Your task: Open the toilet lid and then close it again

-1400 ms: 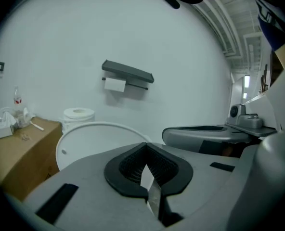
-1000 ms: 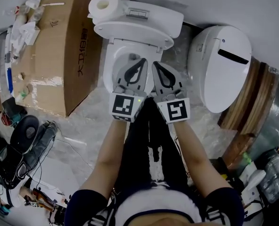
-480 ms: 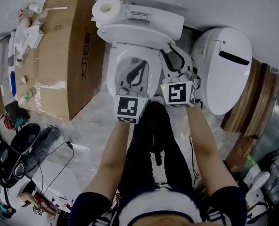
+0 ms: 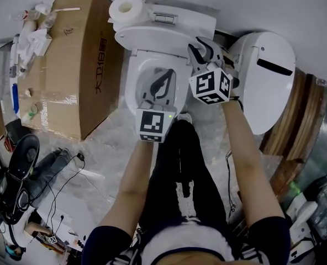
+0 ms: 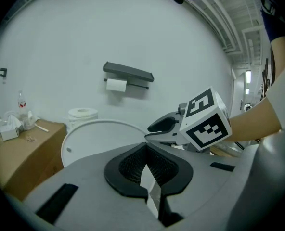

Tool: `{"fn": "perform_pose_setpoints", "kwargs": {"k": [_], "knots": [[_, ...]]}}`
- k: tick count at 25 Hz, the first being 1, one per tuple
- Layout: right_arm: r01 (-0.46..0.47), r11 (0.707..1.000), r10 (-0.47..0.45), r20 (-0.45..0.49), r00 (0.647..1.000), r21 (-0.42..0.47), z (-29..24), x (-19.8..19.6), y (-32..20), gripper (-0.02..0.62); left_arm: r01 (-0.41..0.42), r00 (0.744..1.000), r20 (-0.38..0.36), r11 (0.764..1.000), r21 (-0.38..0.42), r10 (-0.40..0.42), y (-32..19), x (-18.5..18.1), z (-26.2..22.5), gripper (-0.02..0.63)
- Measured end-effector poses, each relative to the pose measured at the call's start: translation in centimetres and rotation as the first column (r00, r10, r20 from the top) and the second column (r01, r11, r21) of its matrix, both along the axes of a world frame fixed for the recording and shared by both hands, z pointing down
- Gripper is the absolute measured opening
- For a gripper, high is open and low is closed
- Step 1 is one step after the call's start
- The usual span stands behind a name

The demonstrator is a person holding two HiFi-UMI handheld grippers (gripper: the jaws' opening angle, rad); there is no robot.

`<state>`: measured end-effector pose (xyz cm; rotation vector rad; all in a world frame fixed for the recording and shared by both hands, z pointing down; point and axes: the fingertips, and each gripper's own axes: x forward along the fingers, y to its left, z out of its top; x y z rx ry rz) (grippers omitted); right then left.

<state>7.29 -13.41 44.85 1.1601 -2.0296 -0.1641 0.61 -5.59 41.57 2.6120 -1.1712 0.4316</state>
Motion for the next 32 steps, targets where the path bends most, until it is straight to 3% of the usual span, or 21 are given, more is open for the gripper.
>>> {"fn": "perform_pose_setpoints", "kwargs": {"k": [5,13,32], "knots": [[-0.019,0.999,0.020,-0.023,1.000,0.032,0.1,0.0,-0.1,0.029,0.000,1.000,0.002,1.000,-0.007,0.000,0.6,-0.4,0.2,0.006],[-0.075,0.997,0.076,0.106,0.992,-0.009,-0.3,-0.2,1.2,0.029,0.008,1.000,-0.021,0.999,-0.039,-0.008,1.8,-1.1,0.5,0.006],[-0.104,0.994,0.106,0.209,0.972,-0.023,-0.2,-2.6,8.0,0.029,0.075,0.997,-0.020,0.991,-0.110,-0.077,5.5,-3.4,2.5,0.006]]}}
